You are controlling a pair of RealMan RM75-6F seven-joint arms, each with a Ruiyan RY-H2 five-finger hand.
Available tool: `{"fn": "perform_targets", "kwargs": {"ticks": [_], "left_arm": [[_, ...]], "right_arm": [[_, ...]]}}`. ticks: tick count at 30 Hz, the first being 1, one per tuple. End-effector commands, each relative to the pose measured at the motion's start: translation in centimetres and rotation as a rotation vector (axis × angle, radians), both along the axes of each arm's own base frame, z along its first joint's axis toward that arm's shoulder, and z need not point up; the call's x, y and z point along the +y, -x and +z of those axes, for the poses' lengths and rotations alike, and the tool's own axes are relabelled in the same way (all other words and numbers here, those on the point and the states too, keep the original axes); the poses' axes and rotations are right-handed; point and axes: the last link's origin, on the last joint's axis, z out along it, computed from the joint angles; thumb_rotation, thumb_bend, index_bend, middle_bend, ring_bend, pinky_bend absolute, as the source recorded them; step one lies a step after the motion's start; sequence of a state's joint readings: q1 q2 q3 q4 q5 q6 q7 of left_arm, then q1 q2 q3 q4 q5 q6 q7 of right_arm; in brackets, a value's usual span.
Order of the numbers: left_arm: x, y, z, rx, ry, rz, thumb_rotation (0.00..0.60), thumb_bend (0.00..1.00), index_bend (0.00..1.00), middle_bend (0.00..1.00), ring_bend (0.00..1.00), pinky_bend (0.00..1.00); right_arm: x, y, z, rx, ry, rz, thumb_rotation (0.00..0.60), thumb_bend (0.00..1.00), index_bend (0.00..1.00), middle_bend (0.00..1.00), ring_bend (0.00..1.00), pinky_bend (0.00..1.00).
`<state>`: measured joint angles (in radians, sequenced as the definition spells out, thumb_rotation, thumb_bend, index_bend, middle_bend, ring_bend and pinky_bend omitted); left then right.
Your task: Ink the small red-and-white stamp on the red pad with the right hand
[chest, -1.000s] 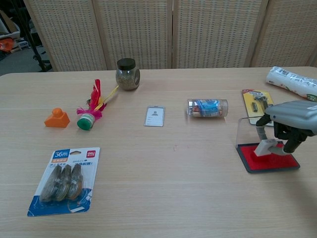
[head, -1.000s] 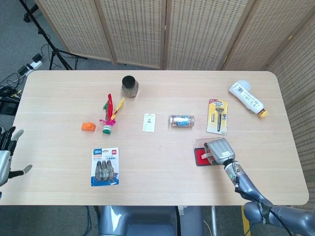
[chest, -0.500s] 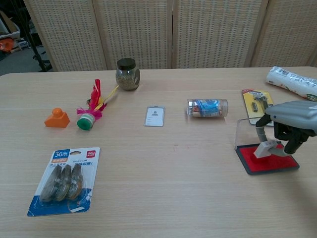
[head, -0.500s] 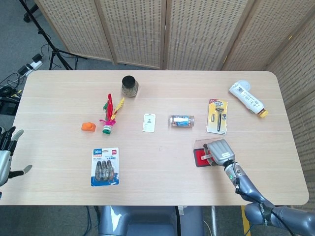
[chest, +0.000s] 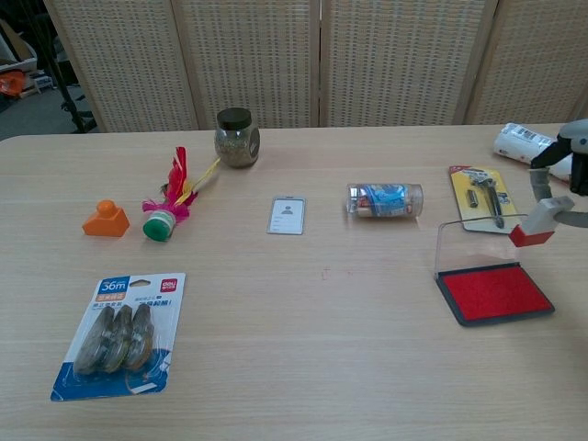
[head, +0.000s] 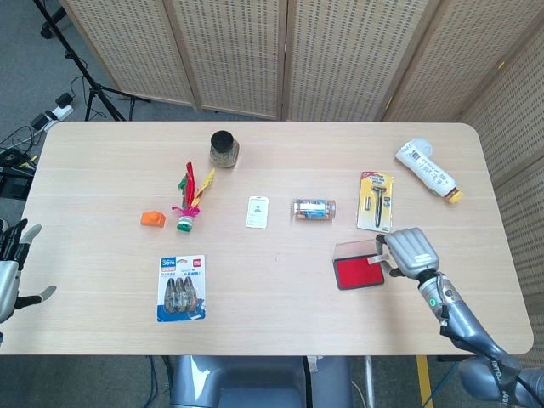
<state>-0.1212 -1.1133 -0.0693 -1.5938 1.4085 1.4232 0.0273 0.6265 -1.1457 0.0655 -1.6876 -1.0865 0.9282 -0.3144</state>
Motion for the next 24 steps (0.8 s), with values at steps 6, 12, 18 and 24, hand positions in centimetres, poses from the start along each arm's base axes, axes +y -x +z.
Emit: {"fn": "perform_targets", "kwargs": {"ticks": [6, 12, 18, 24], "left_arm": [[0.0, -0.1, -0.2, 0.005, 0.003, -0.001, 0.600, 0.00, 0.00, 0.00, 0.00, 0.00], [0.0, 0.0, -0.2, 0.012, 0.003, 0.003, 0.600, 0.00, 0.00, 0.00, 0.00, 0.00], [0.0, 0.0, -0.3, 0.012, 0.004, 0.004, 0.600, 0.00, 0.00, 0.00, 0.00, 0.00], [0.0, 0.0, -0.3, 0.012, 0.004, 0.004, 0.600, 0.00, 0.00, 0.00, 0.00, 0.00]], "right_arm": [[-1.3, 4.5, 0.0, 0.060, 0.002, -0.122, 0.600, 0.54, 0.58, 0.99, 0.99, 1.00], [-1.8, 6.4, -1.3, 0.078, -0.022, -0.166, 0.600, 0.54, 0.58, 0.99, 0.99, 1.00], [-1.9, 7.3, -2.4, 0.047, -0.031, -0.196, 0.600, 0.54, 0.58, 0.99, 0.99, 1.00], [-1.9, 7.9, -3.2, 0.032, -0.041, -0.204, 0.600, 0.54, 0.58, 0.99, 0.99, 1.00]]}}
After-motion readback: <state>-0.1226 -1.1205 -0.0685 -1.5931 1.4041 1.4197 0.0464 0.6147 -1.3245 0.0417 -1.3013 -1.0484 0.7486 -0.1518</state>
